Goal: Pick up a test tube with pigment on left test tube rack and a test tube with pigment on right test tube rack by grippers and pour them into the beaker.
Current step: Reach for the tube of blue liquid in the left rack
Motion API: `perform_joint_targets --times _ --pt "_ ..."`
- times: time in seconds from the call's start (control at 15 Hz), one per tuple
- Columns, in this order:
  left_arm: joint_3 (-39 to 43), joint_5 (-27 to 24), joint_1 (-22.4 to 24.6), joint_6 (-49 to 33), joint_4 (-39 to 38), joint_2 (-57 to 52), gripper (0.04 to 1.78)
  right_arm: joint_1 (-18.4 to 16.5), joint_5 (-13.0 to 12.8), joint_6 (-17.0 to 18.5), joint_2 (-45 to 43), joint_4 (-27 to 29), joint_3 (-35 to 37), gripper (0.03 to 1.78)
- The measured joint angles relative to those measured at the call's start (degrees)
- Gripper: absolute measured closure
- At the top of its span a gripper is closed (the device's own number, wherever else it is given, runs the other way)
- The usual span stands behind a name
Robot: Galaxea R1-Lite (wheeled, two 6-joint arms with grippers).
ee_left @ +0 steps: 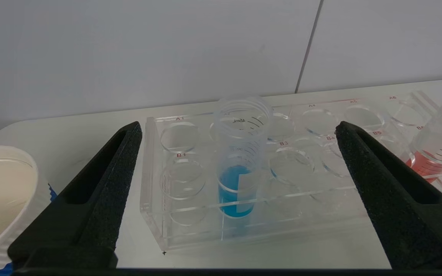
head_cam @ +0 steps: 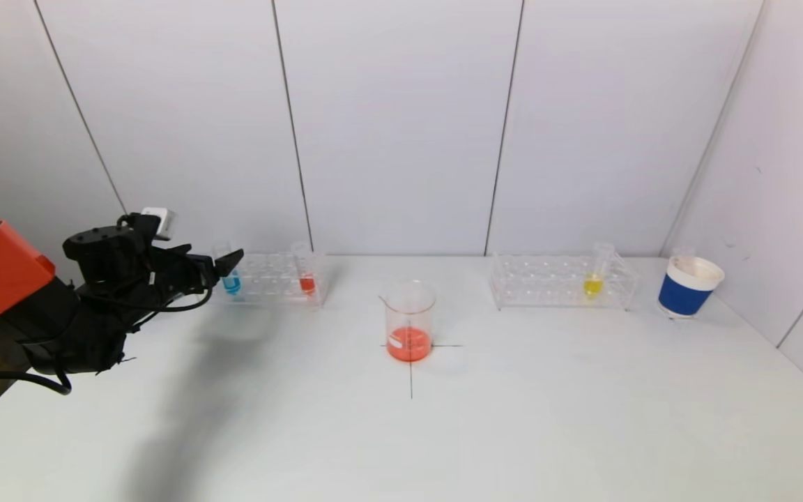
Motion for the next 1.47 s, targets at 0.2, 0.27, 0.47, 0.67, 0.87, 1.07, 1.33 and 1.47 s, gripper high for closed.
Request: perform_joint_targets --times 0.2,0.27,0.47,0.67,0.87,1.07,1.33,1.47 --pt "-0.2 0.1 -0.1 0.0 0.1 0.1 0.06 0.0 0.0 0.0 0.0 0.0 0.0 0.04" --pt "-0.3 0.1 -0.1 0.0 0.1 0.1 0.06 0.0 0.0 0.0 0.0 0.0 0.0 0.04" --pt "-0.5 0.2 -0.1 0.0 0.1 0.3 0.06 0.0 0.0 0.0 0.0 0.0 0.0 0.04" --pt "-0.6 0.3 -0.1 -0.1 0.1 0.5 0.06 0.0 0.0 0.0 0.0 0.0 0.0 0.04" --pt "-0.6 0.3 -0.1 -0.1 -0.2 0.9 0.06 0.0 0.0 0.0 0.0 0.0 0.0 0.04" --pt "-0.5 0.3 -0.1 -0.1 -0.3 1.1 0.06 0.0 0.0 0.0 0.0 0.0 0.0 0.04" --pt "-0.2 0.4 0.0 -0.1 -0.3 1.3 0.06 0.0 0.0 0.0 0.0 0.0 0.0 0.04" --pt "-0.2 0.4 0.0 -0.1 -0.4 1.4 0.06 0.0 0.0 0.0 0.0 0.0 0.0 0.04"
